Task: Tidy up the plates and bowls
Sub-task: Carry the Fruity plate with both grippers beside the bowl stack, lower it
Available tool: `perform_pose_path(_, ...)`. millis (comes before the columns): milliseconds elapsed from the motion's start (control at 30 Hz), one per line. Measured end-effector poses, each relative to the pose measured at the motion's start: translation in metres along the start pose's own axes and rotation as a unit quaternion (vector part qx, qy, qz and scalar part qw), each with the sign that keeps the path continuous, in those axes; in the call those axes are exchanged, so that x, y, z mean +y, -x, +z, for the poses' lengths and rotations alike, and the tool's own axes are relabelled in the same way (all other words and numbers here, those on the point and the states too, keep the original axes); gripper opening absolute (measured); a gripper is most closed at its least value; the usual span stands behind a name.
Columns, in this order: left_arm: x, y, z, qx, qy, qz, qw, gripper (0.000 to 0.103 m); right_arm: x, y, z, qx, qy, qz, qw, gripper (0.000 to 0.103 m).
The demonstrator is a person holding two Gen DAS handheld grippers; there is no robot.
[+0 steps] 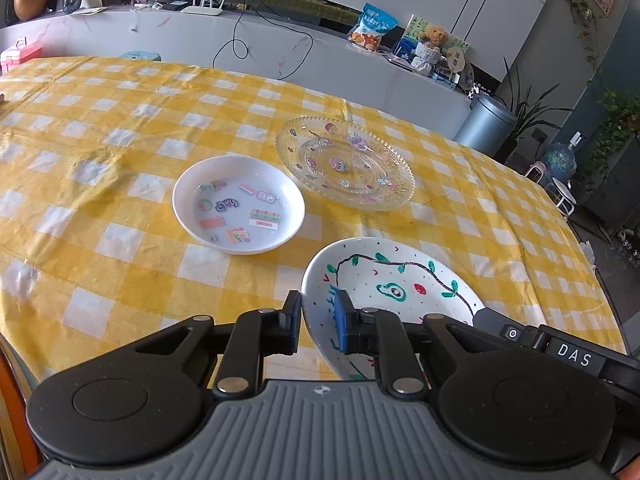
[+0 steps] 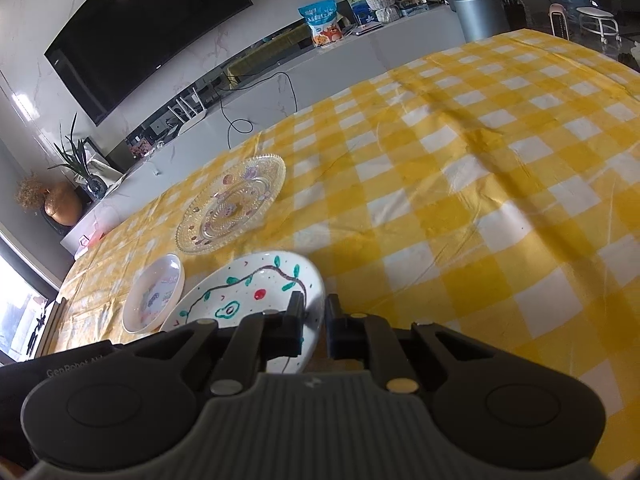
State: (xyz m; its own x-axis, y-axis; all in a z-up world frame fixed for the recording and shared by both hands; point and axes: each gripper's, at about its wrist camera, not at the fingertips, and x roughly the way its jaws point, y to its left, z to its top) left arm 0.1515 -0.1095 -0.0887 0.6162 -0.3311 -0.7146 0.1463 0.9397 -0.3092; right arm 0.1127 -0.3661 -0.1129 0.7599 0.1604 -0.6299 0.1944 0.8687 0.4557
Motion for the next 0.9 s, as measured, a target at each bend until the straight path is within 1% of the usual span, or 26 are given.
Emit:
perform_pose_path(300, -0.009, 0.037, -0.017, -0.006, -0.016, -0.009, 0.9998, 0.019, 0.002, 0.043, -0.013, -0.012, 0.004, -0.001, 1.000, 0.009)
perform_pose_path(533, -0.006, 0.062, -0.034, -0.005, -0.021, -0.008, 0.9997, 0.019, 0.005, 0.073, -0.035, -0.011, 0.000, 0.007, 1.000, 0.008)
perform_pose_path(700, -0.002, 0.072, -0.047, -0.001, -0.021, -0.009, 0.9997, 0.019, 0.007, 0.089, -0.052, -0.008, -0.001, 0.008, 1.000, 0.007)
perform_pose_path(900, 0.003, 0.073, -0.060, 0.003, -0.024, -0.010, 0.9997, 0.019, 0.005, 0.092, -0.063, -0.003, -0.006, 0.002, 1.000, 0.007)
